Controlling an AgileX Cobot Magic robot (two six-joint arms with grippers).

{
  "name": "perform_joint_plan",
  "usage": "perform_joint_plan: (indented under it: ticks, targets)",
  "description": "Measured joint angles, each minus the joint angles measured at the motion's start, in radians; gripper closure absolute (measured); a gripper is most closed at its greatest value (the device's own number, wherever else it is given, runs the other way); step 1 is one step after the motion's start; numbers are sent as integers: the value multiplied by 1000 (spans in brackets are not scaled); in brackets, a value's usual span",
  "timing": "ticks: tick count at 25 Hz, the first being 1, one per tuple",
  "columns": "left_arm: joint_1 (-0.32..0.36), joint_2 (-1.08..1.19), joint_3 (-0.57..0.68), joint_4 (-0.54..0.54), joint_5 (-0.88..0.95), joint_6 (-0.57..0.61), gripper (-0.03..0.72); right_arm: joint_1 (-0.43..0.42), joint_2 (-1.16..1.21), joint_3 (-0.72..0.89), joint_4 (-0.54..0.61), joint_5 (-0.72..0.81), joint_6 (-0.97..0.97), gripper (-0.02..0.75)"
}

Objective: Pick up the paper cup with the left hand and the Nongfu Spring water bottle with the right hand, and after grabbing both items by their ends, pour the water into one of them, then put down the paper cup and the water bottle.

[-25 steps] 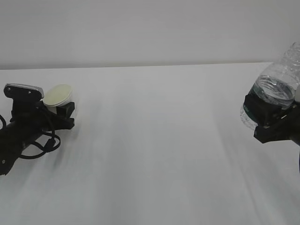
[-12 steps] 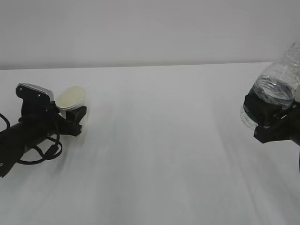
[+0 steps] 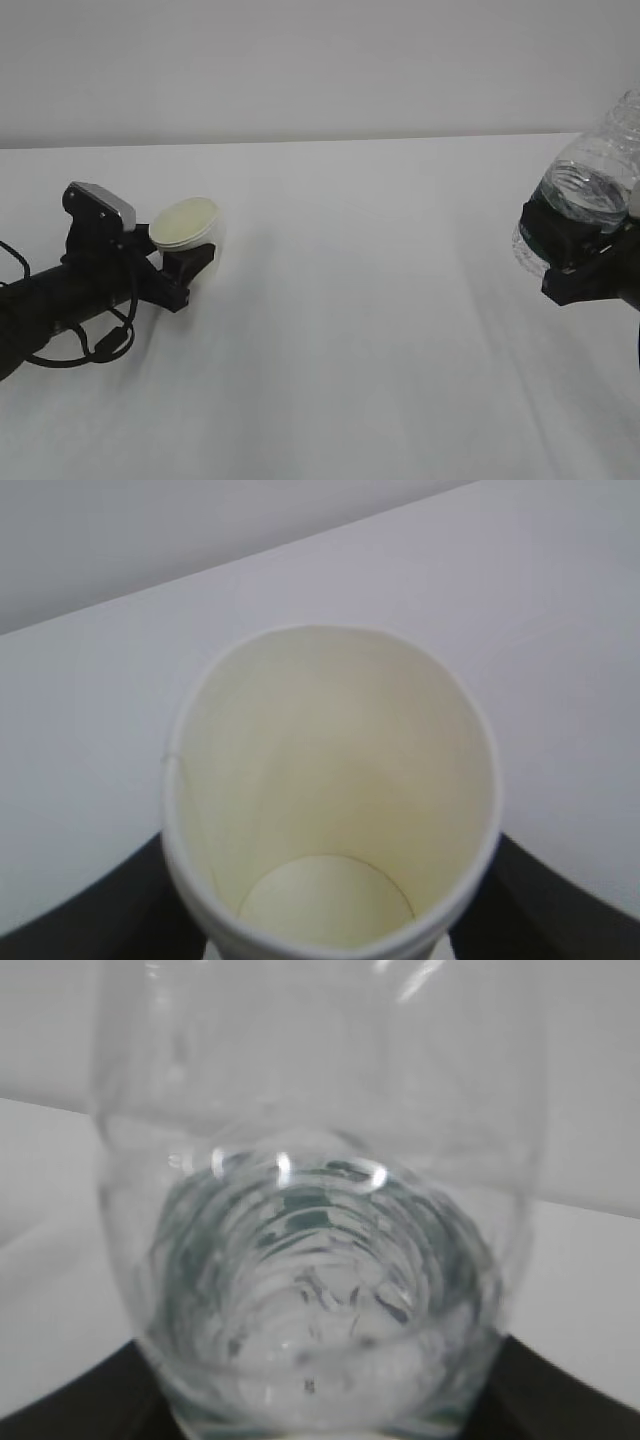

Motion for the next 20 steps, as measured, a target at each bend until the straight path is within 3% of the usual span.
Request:
perform_joint_plan:
  ticks: [13,20]
  targets:
    - [0,0,-2,244,-10,-93,225,0,0,0,0,0,0,321]
    - [-8,0,-5,285,-10,-125,225,0,0,0,0,0,0,321]
